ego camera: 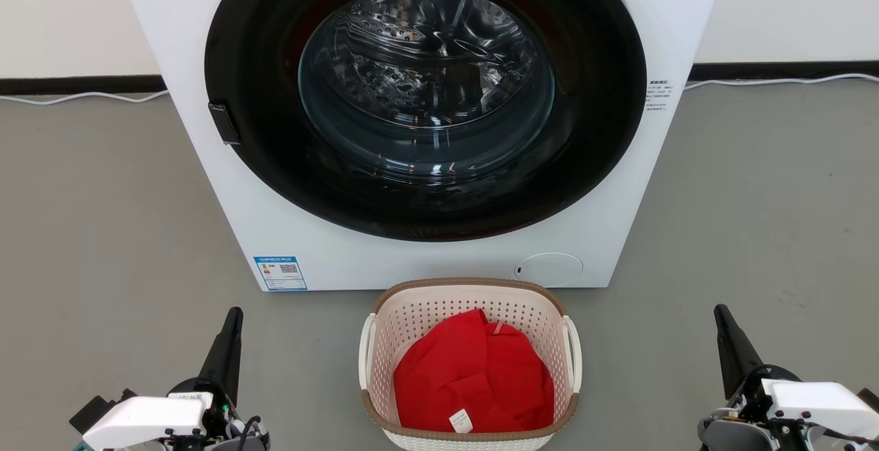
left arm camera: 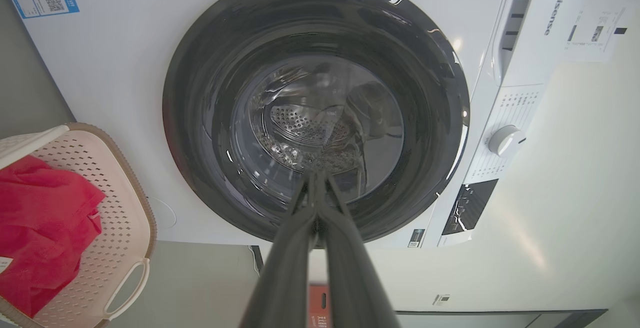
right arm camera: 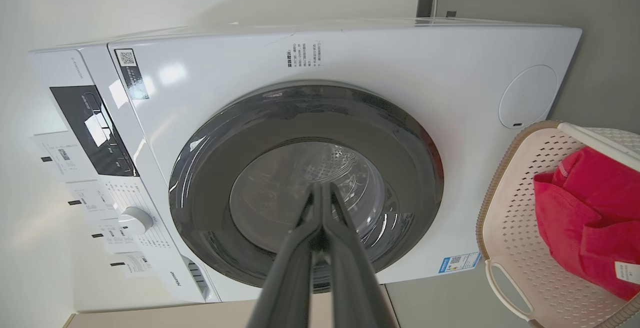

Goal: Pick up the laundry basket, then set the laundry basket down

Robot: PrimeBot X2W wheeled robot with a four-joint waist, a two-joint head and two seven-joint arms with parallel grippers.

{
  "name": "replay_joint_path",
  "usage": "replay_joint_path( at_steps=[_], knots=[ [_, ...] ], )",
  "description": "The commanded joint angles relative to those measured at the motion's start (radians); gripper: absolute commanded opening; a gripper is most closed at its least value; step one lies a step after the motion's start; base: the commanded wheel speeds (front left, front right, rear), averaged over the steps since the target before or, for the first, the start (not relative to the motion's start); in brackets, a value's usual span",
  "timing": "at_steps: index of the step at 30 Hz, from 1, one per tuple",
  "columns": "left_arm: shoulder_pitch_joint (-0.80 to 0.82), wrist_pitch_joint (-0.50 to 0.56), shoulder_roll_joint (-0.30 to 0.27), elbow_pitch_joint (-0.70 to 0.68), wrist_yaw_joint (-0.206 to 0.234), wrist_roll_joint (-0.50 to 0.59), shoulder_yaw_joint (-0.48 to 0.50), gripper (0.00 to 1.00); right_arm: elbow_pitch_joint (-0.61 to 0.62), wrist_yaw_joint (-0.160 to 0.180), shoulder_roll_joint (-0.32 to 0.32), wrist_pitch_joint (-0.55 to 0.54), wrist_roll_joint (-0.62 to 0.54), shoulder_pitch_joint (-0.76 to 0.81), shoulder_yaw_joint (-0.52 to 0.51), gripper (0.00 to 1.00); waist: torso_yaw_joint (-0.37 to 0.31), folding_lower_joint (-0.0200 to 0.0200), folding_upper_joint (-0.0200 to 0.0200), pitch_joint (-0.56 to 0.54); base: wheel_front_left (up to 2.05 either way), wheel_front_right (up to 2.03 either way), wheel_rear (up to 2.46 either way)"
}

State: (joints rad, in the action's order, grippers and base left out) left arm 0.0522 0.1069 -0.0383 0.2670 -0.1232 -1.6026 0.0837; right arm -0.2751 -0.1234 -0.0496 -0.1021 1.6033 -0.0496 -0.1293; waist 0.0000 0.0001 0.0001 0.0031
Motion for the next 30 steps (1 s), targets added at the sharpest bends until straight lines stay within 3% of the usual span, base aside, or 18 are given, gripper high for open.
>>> replay_joint_path(
  at_steps=[1,30],
  knots=[
    [0.056,0.007,-0.012,-0.022,-0.007,-0.005,0.031,0.00,0.030,-0.007,-0.004,-0.009,0.008,-0.058,0.019,0.00,0.000,0.0000,-0.0001,0.000,0.00,0.00,0.00],
    [0.056,0.007,-0.012,-0.022,-0.007,-0.005,0.031,0.00,0.030,-0.007,-0.003,-0.010,0.007,-0.058,0.017,0.00,0.000,0.0000,-0.0001,0.000,0.00,0.00,0.00]
  ],
)
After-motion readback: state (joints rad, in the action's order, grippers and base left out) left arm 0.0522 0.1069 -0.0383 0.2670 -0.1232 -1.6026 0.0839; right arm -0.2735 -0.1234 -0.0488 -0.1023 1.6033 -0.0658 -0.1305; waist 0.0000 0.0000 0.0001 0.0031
